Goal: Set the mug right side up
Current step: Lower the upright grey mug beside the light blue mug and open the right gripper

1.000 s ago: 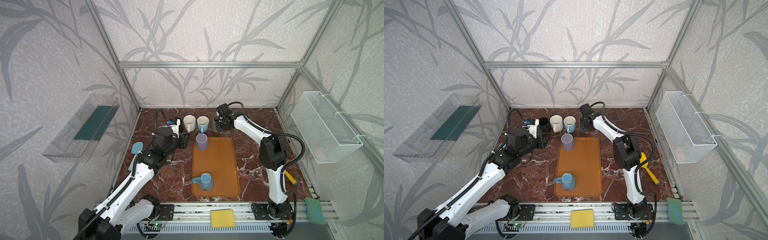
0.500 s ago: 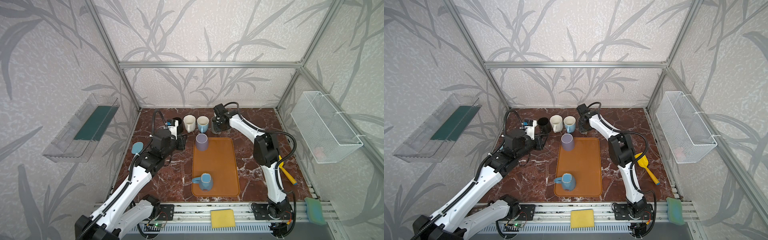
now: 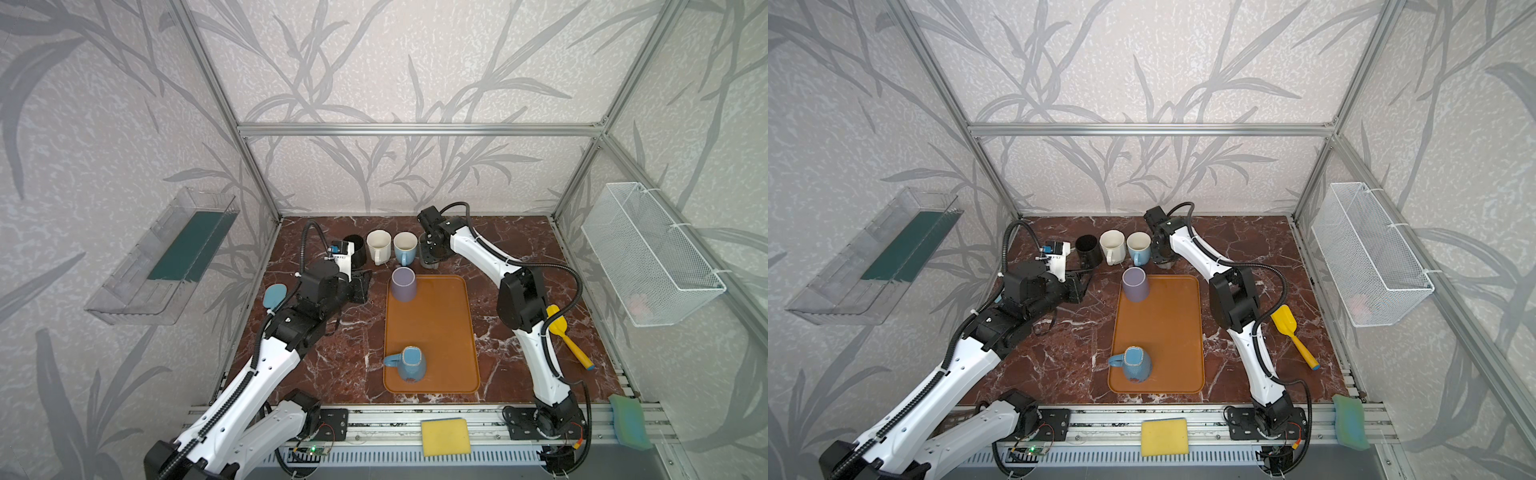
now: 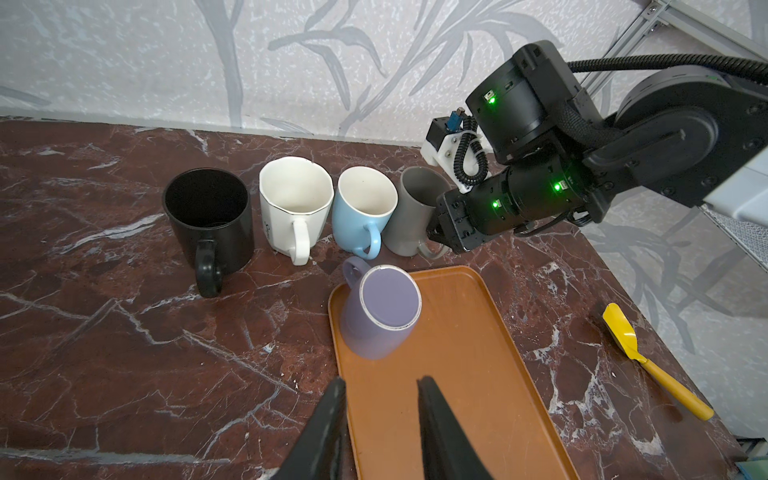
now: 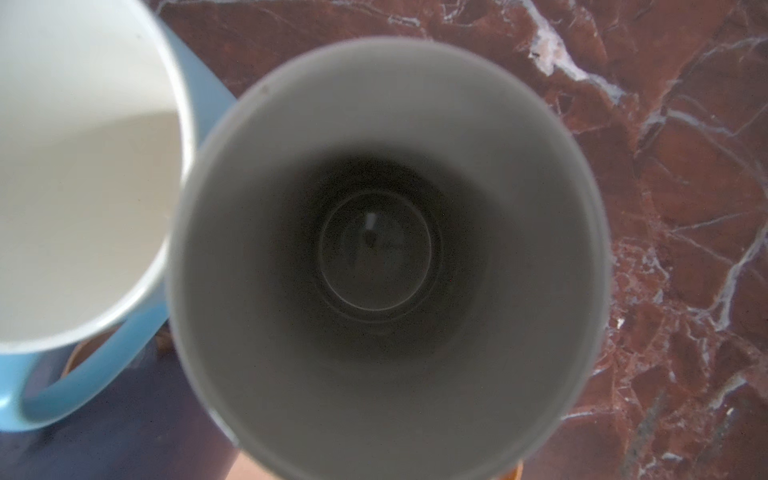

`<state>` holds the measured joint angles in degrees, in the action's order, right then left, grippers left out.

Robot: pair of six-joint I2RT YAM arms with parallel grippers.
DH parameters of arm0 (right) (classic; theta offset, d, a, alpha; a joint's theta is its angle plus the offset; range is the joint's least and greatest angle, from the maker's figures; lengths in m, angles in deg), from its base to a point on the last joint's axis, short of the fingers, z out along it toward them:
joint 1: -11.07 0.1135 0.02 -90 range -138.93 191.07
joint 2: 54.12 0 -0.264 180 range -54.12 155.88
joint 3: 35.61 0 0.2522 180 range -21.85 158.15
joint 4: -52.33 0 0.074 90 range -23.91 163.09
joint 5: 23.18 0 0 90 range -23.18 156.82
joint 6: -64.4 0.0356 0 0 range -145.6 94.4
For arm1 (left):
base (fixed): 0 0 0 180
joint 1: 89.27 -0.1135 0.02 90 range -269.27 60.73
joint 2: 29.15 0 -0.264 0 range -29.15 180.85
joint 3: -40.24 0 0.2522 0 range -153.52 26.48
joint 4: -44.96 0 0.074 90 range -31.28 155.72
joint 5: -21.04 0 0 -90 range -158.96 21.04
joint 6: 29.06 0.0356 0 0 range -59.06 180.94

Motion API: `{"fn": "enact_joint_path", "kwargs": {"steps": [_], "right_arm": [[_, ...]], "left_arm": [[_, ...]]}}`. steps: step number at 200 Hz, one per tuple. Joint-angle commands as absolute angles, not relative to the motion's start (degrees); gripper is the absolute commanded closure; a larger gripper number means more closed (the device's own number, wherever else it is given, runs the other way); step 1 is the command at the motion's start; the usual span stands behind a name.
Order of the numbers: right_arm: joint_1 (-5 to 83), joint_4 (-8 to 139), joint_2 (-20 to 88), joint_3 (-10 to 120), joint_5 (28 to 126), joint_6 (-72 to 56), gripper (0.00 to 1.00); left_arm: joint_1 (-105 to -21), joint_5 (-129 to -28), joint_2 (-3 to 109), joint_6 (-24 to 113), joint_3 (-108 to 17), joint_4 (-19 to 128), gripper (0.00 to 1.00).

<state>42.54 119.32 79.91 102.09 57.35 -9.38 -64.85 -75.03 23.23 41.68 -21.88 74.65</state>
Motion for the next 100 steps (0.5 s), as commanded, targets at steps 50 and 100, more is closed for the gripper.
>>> {"fn": "enact_joint_path", "kwargs": {"steps": [50, 100], "right_arm": [[42.8, 118.8, 78.9, 103.9, 57.0, -8.5, 0.63], [42.6, 117.6, 76.2, 101.0, 58.3, -7.9, 0.62]], "left_arm": [[-64.7, -74.6, 22.1, 42.2, -22.0, 76.0, 0.68], [-64.7, -74.6, 22.5, 42.2, -22.1, 76.2, 0.68]]}}
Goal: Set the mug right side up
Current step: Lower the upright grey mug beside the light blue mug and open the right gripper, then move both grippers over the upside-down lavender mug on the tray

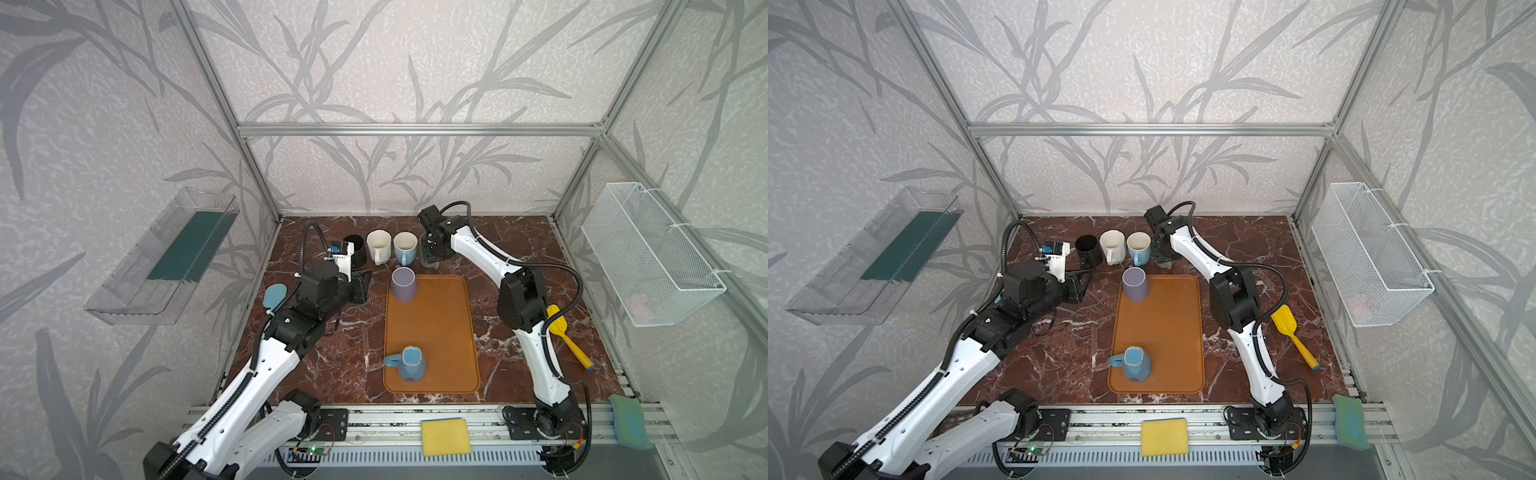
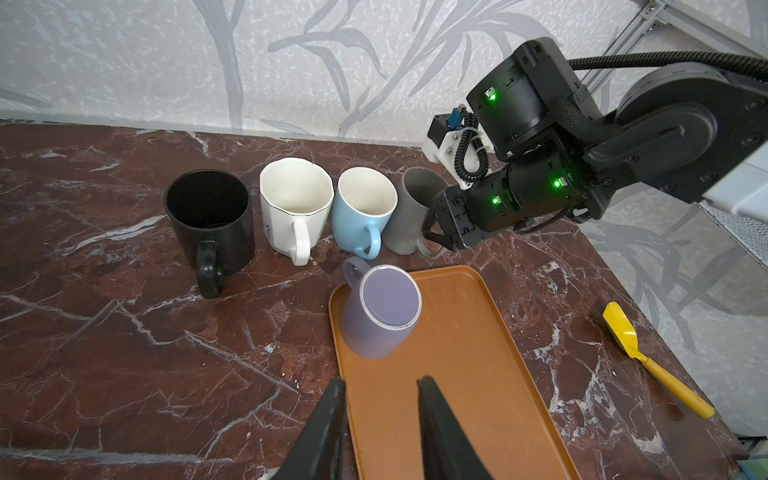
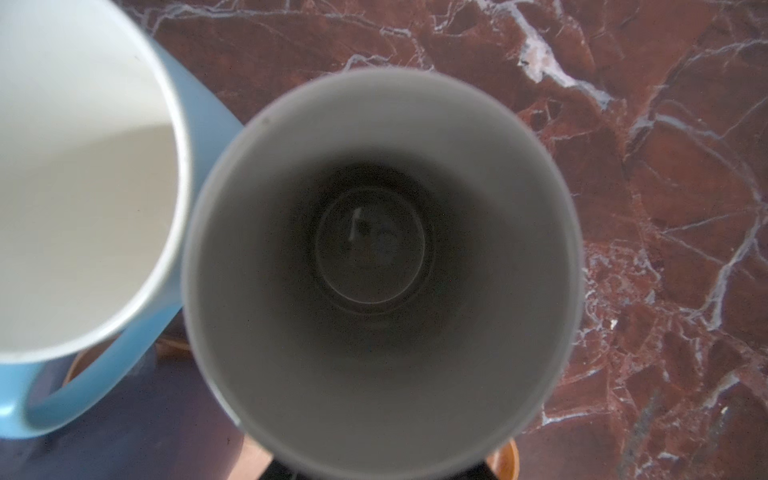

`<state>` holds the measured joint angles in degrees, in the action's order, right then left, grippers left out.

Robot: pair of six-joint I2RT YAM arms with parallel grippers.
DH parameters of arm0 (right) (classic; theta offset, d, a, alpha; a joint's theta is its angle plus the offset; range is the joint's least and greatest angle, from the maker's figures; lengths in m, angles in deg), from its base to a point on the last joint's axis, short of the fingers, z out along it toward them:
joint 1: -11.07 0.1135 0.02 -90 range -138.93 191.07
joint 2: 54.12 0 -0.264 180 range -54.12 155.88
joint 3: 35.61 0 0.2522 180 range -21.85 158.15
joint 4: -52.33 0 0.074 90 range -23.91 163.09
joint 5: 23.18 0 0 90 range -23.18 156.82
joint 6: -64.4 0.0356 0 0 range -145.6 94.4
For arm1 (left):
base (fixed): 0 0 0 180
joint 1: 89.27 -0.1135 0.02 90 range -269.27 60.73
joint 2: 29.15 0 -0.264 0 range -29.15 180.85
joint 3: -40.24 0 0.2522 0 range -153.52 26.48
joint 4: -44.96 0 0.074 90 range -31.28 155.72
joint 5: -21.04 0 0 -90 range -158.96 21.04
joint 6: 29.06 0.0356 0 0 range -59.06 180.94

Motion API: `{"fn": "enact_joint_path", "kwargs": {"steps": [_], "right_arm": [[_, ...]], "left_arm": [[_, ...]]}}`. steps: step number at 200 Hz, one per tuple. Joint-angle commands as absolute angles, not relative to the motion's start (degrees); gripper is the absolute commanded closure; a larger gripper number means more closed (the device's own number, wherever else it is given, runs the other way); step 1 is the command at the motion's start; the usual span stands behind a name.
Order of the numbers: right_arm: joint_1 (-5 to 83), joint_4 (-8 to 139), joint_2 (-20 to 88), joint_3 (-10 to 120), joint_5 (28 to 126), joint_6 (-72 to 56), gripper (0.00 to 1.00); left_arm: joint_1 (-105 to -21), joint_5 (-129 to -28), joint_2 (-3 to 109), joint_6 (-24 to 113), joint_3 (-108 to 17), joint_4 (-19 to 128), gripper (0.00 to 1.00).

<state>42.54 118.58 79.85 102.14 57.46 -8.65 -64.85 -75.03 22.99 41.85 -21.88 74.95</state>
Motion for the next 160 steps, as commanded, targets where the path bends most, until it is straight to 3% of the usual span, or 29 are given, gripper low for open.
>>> {"fn": "enact_joint_path", "kwargs": {"steps": [1, 160], "right_arm": [[42.6, 117.6, 76.1, 100.9, 58.4, -7.9, 0.62], [40.4, 98.6, 54.0, 71.6, 72.6, -8.8, 0.62]], "left_arm": [[-64.7, -74.6, 22.5, 42.2, -22.0, 76.2, 0.68], [-64.2, -76.0, 37.7, 37.7, -24.9, 73.8, 0.61]]}}
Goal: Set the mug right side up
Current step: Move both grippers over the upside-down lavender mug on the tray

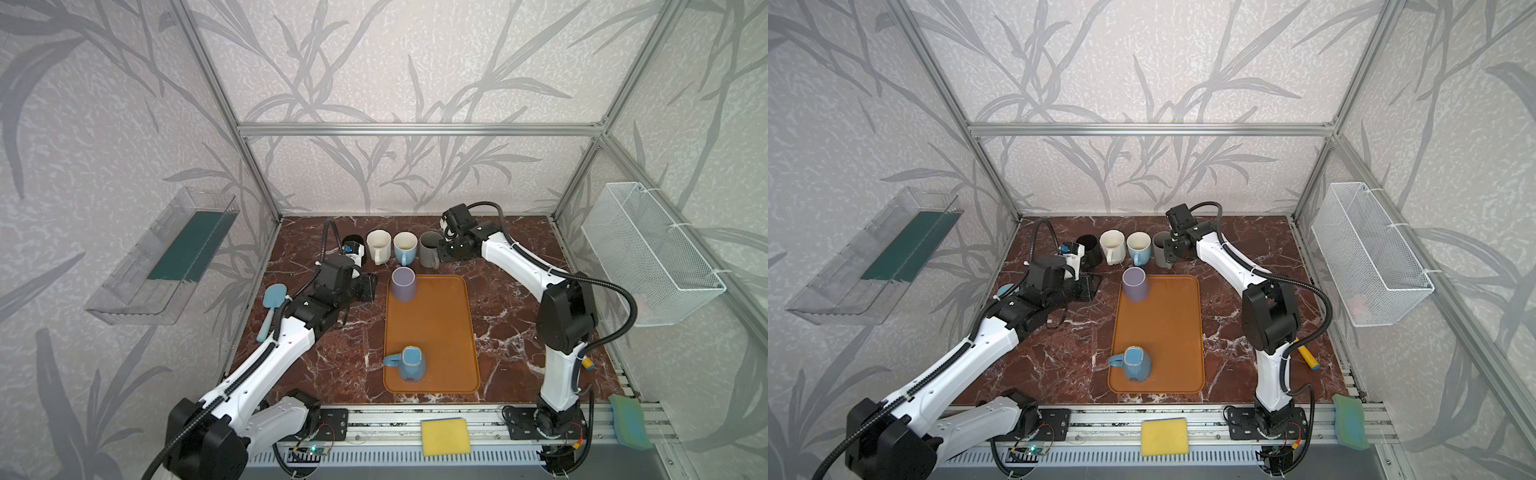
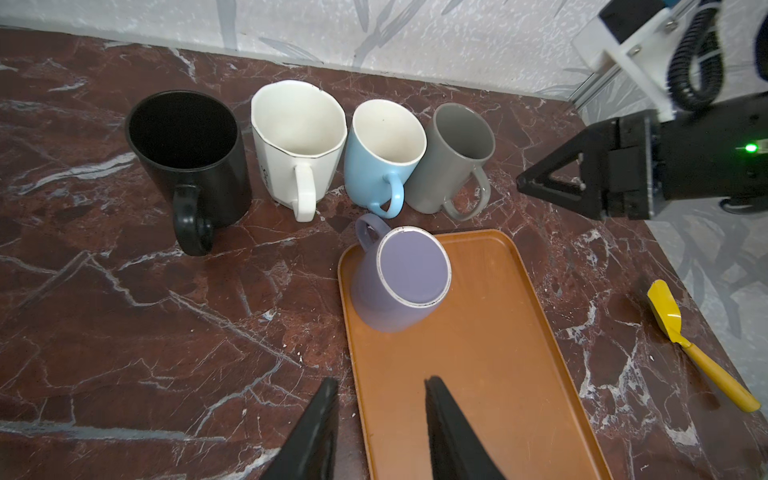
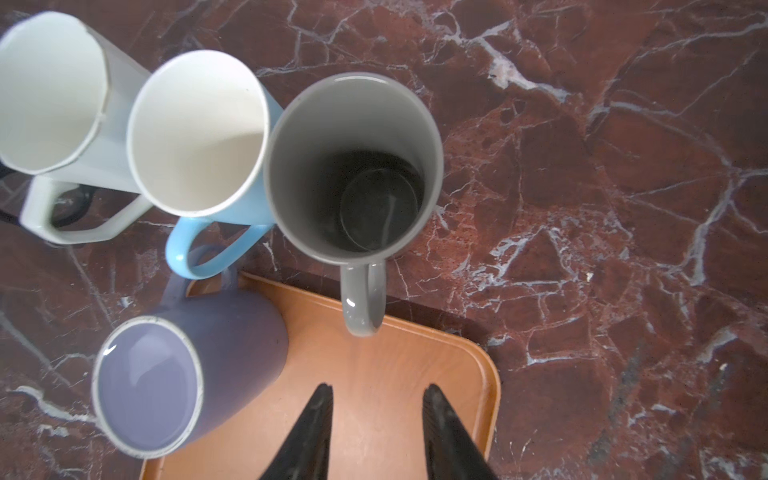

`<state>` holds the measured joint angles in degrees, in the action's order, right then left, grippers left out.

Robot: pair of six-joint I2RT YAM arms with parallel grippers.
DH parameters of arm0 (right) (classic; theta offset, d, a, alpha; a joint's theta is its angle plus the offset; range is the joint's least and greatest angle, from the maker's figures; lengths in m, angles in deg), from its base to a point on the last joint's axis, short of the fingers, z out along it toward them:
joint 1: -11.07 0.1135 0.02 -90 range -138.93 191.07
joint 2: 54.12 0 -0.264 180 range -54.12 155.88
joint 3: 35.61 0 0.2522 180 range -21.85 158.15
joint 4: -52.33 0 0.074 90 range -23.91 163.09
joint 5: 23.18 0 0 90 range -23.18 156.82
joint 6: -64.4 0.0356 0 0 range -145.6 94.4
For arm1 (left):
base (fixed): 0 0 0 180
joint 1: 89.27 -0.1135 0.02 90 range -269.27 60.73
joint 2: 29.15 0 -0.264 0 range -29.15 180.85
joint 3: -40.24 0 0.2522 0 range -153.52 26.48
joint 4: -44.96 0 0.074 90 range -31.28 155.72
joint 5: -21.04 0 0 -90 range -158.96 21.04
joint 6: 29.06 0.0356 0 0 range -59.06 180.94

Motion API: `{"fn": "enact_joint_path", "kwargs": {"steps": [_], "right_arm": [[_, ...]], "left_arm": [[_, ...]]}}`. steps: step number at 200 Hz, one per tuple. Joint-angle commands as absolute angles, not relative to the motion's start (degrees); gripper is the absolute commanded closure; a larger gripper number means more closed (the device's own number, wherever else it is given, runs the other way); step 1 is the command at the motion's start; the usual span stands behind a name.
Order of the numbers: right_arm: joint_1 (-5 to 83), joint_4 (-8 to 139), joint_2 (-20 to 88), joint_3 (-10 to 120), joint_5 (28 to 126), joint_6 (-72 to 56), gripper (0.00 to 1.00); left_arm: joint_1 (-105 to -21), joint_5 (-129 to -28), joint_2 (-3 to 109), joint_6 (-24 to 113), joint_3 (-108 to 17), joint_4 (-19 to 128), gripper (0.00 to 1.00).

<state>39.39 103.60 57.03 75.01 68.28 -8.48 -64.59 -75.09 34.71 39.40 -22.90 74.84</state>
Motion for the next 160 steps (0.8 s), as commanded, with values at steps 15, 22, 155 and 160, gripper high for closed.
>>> {"fn": "enact_joint_path", "kwargs": {"steps": [15, 22, 155, 160], "right_arm": [[41.3, 96.2, 52.9, 68.7, 74.9, -8.4, 0.63], [41.8, 94.7, 52.5, 67.4, 76.3, -8.2, 0.63], [46.4, 85.5, 57.3, 63.3, 84.5, -5.2, 0.66], [46.3, 85.4, 57.5, 63.4, 84.5, -5.1, 0.67]], "left_arm": [[-64.2, -76.6, 40.0, 37.2, -24.9, 72.3, 0.6], [-64.2, -76.9, 41.0, 37.2, -25.0, 71.7, 0.6], [-64.2, -80.3, 59.3, 37.9, -33.6, 68.6, 0.64], [-64.3, -80.2, 59.7, 38.0, -33.8, 68.5, 0.64]]}}
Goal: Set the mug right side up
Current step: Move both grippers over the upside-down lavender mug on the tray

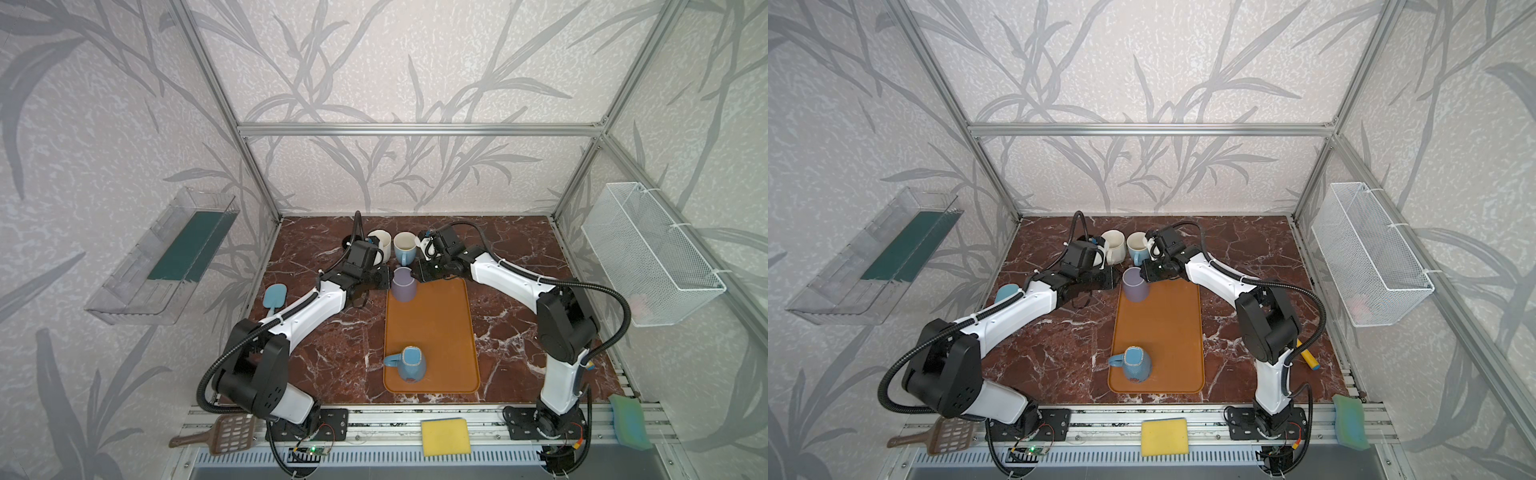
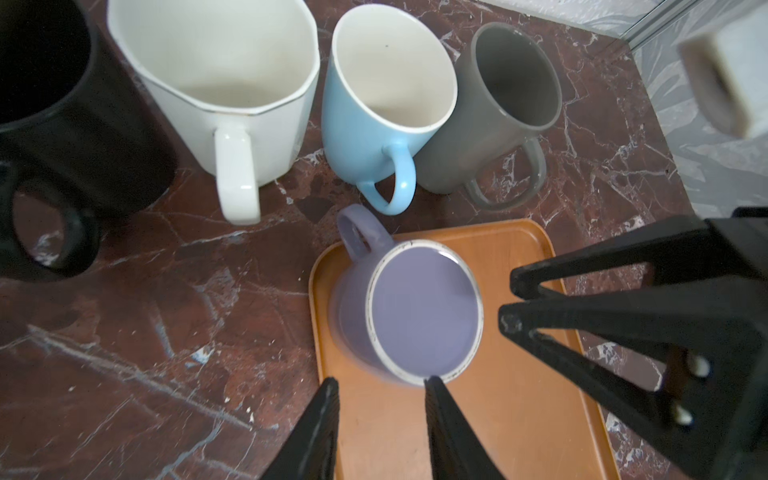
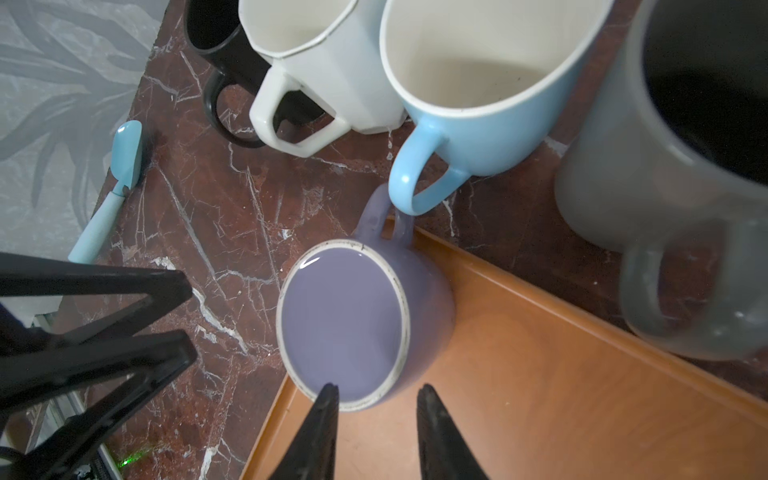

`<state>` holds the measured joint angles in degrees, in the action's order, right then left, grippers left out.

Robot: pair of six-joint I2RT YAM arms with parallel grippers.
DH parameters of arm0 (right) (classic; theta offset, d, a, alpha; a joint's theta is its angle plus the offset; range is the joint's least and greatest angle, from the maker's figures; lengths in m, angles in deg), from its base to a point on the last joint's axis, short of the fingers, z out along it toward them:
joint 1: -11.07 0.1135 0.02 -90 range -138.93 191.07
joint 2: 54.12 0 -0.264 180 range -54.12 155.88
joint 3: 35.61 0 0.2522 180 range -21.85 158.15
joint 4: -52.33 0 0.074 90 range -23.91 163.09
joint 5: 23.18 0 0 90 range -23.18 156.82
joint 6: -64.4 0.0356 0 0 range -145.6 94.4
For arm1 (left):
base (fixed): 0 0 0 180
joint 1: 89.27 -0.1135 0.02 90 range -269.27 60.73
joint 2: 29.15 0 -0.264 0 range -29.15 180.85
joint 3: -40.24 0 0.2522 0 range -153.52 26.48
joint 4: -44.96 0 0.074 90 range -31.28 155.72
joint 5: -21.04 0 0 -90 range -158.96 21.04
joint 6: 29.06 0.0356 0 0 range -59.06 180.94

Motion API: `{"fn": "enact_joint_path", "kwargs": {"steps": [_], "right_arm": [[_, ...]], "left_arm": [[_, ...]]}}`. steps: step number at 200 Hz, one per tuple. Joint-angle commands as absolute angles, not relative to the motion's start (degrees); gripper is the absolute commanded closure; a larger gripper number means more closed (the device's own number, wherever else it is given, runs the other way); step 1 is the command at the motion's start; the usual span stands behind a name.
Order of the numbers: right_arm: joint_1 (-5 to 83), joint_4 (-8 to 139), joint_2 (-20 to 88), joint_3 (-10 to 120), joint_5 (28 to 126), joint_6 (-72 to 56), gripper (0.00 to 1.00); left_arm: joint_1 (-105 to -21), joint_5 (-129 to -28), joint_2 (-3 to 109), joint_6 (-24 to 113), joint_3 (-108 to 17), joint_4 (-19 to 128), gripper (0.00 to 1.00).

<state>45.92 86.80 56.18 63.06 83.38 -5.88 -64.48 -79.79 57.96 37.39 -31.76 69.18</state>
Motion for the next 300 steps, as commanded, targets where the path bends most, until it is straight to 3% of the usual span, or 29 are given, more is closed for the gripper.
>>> {"fn": "enact_joint_path", "kwargs": {"steps": [1, 159, 300], "right_arm": [[46.4, 85.5, 57.5, 63.4, 84.5, -5.1, 0.67], [46.6, 87.1, 58.1, 62.4, 85.2, -7.6, 0.69], [45.7, 88.6, 57.0, 61.4, 83.4, -9.6, 0.69]], "left_arm": [[-64.3, -80.2, 59.7, 38.0, -33.8, 68.4, 0.64], [-63.9, -82.9, 64.8, 39.1, -34.3, 69.6, 0.68], [-56.6, -81.7, 65.0, 35.4, -31.4, 70.8, 0.7]]}}
